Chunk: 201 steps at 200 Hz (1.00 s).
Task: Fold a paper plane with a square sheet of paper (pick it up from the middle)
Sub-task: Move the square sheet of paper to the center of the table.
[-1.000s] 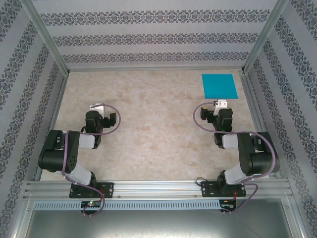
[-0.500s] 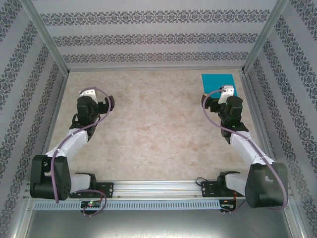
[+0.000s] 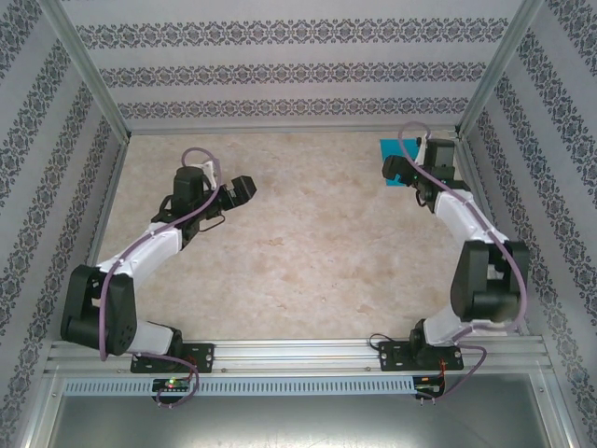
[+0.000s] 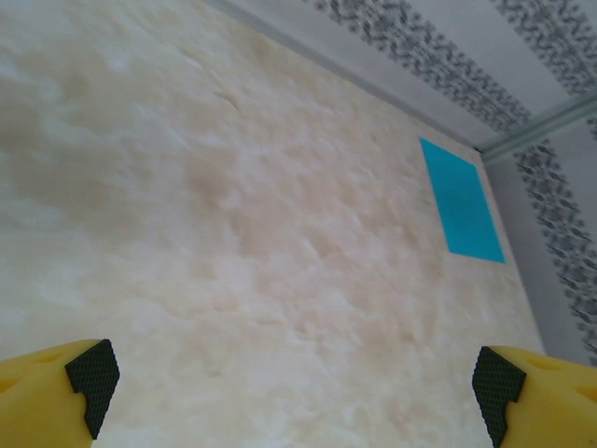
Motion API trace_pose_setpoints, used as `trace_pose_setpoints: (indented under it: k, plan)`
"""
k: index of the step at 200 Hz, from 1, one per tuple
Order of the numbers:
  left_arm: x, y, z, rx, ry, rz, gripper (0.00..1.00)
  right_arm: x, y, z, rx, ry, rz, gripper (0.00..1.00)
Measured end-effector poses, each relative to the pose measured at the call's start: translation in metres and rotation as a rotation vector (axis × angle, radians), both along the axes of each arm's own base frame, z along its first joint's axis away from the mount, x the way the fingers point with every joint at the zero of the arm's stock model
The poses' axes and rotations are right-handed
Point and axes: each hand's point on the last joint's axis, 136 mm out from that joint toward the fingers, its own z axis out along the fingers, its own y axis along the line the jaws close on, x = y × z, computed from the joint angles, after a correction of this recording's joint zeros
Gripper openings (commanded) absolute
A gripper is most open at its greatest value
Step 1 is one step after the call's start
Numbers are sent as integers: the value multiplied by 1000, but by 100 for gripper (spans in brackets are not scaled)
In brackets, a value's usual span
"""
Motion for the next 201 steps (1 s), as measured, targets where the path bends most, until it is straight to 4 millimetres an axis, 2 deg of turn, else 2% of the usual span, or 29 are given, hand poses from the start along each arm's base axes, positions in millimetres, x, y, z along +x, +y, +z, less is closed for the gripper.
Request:
trace_pose_setpoints:
  k: [23, 51, 70, 104, 152, 201]
  plan:
    - [5, -25, -14, -40, 52, -37, 100, 24, -14, -13, 4, 62, -17, 98]
    - [12, -53, -27, -69, 99, -71, 100, 41, -22, -32, -18, 137, -14, 98]
    - [19, -68, -25, -87, 100, -87, 100, 55, -28, -43, -38, 177, -9, 98]
    - [32, -90, -16, -120, 84, -106, 100, 68, -38, -62, -70, 256, 10, 98]
    - [35, -111, -30, -127, 121, -135, 100, 79, -49, -86, -124, 357, 38, 96]
    - [42, -116, -33, -126, 124, -139, 100, 82, -57, -107, -177, 450, 59, 96]
